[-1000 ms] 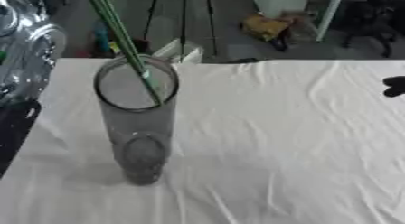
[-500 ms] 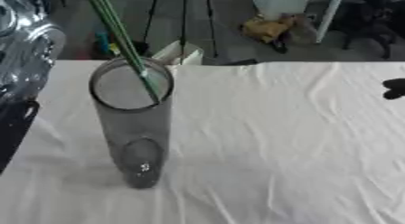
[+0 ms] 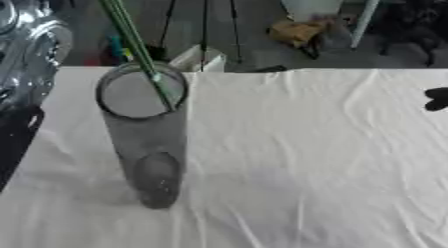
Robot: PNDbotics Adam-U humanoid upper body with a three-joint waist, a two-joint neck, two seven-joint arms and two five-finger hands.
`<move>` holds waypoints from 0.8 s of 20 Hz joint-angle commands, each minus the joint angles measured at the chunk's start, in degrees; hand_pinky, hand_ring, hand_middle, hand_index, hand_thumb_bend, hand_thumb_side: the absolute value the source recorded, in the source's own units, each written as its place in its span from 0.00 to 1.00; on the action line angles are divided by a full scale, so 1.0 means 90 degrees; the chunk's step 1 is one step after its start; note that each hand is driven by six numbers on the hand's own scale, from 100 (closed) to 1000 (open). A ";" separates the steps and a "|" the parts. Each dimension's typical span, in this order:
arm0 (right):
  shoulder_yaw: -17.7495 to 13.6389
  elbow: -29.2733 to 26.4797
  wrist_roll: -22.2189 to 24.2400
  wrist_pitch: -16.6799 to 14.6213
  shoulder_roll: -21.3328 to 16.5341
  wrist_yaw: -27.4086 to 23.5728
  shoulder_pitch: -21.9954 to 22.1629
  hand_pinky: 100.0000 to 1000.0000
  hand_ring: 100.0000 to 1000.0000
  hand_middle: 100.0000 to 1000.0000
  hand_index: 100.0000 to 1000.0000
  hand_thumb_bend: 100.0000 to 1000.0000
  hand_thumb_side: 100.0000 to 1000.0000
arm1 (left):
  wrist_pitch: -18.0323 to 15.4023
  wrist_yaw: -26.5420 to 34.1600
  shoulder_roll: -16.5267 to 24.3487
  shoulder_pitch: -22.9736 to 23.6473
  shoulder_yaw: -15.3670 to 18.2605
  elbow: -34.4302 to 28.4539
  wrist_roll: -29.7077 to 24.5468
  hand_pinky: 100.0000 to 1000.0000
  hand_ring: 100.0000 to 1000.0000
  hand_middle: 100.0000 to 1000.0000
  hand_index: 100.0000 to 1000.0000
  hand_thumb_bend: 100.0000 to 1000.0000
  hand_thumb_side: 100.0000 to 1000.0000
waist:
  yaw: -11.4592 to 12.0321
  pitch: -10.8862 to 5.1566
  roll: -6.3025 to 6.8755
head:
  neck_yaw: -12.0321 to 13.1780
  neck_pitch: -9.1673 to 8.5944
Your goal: Arrange flowers into the vase.
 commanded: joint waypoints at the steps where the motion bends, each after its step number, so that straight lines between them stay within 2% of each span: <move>1: -0.0023 -0.0087 0.0001 -0.0008 -0.0107 -0.0039 -0.0029 0.62 0.48 0.45 0.63 0.00 1.00 | 0.0005 0.0069 0.0188 -0.0171 0.0189 -0.0111 0.0089 0.00 0.00 0.00 0.06 0.01 0.73 | 0.0002 -0.0109 0.0084 | 0.0017 0.0013; 16: -0.0027 -0.0087 0.0031 -0.0029 -0.0106 -0.0051 -0.0011 0.62 0.48 0.45 0.63 0.00 1.00 | -0.0075 0.0118 0.0291 -0.0322 0.0351 -0.0078 0.0256 0.00 0.00 0.00 0.06 0.04 0.70 | 0.0004 -0.0106 0.0073 | 0.0046 0.0029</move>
